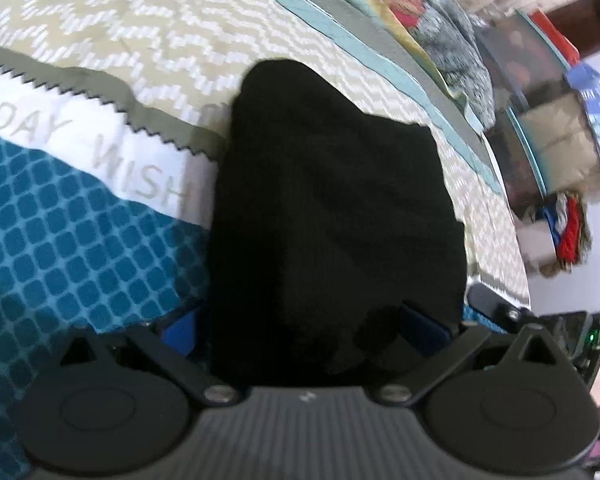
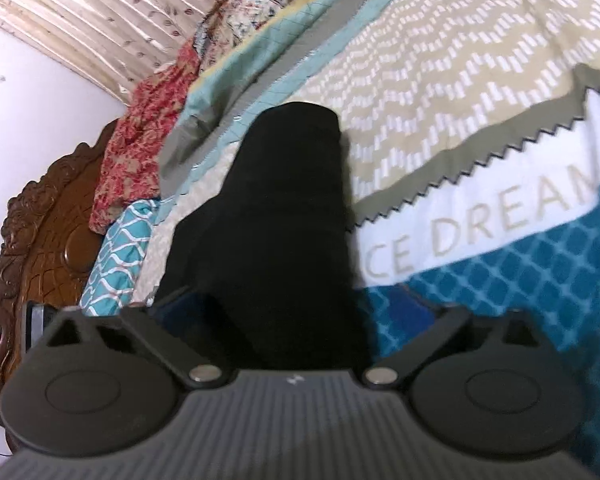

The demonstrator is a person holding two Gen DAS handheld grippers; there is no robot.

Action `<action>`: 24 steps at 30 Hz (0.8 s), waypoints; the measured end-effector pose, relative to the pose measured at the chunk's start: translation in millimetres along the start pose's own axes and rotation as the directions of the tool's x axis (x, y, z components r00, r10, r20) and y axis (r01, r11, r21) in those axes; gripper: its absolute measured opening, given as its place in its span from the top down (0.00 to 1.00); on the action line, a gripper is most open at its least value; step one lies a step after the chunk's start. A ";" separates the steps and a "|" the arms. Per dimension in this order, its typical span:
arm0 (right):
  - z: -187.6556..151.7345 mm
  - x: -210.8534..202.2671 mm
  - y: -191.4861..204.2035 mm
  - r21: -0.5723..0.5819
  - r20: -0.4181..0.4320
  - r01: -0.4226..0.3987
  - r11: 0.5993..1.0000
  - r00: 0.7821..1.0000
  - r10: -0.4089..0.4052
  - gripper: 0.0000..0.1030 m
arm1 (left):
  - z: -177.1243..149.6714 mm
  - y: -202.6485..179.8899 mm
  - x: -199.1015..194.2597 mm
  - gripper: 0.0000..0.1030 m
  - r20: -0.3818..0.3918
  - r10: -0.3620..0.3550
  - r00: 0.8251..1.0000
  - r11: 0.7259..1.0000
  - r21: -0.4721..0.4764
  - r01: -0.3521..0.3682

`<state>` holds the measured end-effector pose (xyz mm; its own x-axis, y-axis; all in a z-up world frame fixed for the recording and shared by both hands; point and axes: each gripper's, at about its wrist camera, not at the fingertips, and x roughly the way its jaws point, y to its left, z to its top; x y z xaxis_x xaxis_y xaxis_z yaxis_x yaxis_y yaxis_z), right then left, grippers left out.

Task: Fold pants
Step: 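Press the folded black pants flat with both grippers open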

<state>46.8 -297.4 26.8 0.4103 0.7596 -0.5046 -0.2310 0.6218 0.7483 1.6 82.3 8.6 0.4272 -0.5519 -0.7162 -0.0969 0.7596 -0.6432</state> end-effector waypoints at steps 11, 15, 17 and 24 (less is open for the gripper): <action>-32.9 21.8 62.4 -0.276 -0.034 0.108 0.955 0.992 -0.122 0.20 | -6.1 -5.4 1.5 0.01 0.016 0.024 1.000 0.998 0.055 -0.025; -28.9 20.0 34.8 -0.147 -0.036 0.078 0.986 0.996 -0.084 0.15 | -8.1 -9.3 2.0 0.00 0.021 0.035 0.999 0.995 0.093 -0.037; -26.8 22.1 27.9 -0.112 -0.034 0.038 0.993 0.999 -0.042 0.14 | -7.8 -3.9 -0.1 0.00 0.019 0.013 1.000 0.997 0.080 -0.014; -33.4 17.3 26.6 -0.165 -0.015 -0.015 0.986 1.000 0.013 0.07 | -6.7 4.0 -1.5 0.00 0.008 -0.024 1.000 0.997 0.067 0.024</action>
<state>18.3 -261.4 23.6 0.3939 0.7702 -0.5017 -0.3792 0.6333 0.6746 -5.4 83.9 5.3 0.4367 -0.5673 -0.6982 -0.0262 0.7678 -0.6402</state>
